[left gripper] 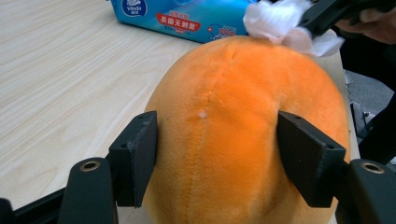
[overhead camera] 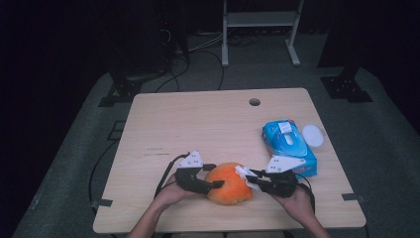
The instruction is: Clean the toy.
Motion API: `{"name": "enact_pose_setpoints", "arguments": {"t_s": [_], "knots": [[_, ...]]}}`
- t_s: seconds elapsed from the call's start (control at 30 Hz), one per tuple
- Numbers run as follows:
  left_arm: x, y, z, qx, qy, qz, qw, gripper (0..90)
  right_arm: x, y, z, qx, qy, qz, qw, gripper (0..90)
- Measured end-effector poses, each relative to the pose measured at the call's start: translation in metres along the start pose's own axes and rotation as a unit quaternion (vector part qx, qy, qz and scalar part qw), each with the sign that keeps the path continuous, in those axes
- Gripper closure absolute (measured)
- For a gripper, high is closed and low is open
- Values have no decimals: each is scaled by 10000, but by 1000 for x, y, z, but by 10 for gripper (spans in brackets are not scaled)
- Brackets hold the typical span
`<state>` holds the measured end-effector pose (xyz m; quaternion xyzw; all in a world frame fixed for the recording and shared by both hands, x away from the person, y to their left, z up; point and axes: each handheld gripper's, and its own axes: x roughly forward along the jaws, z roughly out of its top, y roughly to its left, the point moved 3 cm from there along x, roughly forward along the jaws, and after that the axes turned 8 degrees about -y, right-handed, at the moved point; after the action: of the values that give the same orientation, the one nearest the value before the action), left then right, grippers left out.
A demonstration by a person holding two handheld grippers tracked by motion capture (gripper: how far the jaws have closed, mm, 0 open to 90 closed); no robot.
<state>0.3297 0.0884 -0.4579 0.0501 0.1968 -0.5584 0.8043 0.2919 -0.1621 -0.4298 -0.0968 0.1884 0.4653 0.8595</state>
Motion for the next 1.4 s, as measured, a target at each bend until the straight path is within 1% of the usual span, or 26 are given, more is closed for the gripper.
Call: {"name": "enact_pose_setpoints", "arguments": {"t_s": [0.03,0.1,0.13,0.17,0.2,0.23,0.33,0.4,0.47,0.5,0.53,0.6,0.63,0.67,0.73,0.8,0.93,1.0,1.03,1.1,1.13,1.2,1.23,1.3,1.4], "knots": [[-1,1,0,3,1,18,10000,320,-1,3,2,-57,-58,55,10000,763],[-2,4,-1,-99,-36,40,9999,315,-1,10,6,-92,-177,240,9995,763],[-3,6,-1,-131,-32,44,9999,314,-1,14,7,-151,-199,325,9992,763],[-3,6,-1,-152,-51,29,9999,314,1,18,8,-230,-176,356,9989,763],[-3,7,-2,-176,-52,30,9998,314,1,18,7,-271,-153,350,9989,762],[-3,7,-2,-175,-53,30,9998,315,2,18,6,-261,-139,346,9990,762],[-3,6,-1,-167,-51,37,9998,318,2,9,2,-131,-63,265,9995,762],[-3,7,-2,-182,-56,38,9998,318,1,1,-2,-29,23,114,9999,763],[-2,7,-2,-195,-61,55,9998,319,0,-1,-2,85,-20,103,9999,762],[-2,7,-2,-219,-71,60,9997,319,-1,0,0,72,-80,128,9999,762],[-2,7,-2,-208,-74,56,9997,319,-2,3,2,54,-144,184,9997,762],[-1,7,-2,-233,-93,71,9997,318,-1,11,8,-13,-287,398,9988,762],[-1,7,-2,-241,-96,75,9996,318,0,15,9,-64,-288,475,9984,762],[-1,8,-2,-242,-93,76,9996,317,2,19,10,-165,-256,513,9982,761],[-1,7,-2,-238,-89,78,9996,317,5,21,8,-267,-188,493,9982,761],[-1,6,-2,-225,-80,66,9997,322,6,17,6,-186,-152,437,9988,761],[0,4,-2,-155,-85,6,9998,333,4,1,0,6,-9,93,10000,762],[0,2,-1,-106,-70,-23,9999,334,4,-5,-1,128,-7,-4,9999,762],[0,2,-1,-83,-67,-37,9999,334,3,-5,0,164,-38,-6,9999,762],[1,0,-2,-48,-52,-103,9999,334,3,-1,4,151,-156,47,9998,762],[1,-1,-2,-45,-45,-114,9999,334,4,2,6,95,-188,95,9997,761],[0,-2,-2,-30,-34,-133,9999,334,6,5,8,15,-166,92,9998,761],[0,-2,-2,-18,-35,-150,9999,334,7,4,6,26,-155,100,9998,761],[0,-3,-2,-1,-38,-172,9998,334,8,1,4,155,-121,93,9998,761],[1,-6,0,60,1,-194,9998,333,9,-7,0,329,-32,-75,9994,760]]}}
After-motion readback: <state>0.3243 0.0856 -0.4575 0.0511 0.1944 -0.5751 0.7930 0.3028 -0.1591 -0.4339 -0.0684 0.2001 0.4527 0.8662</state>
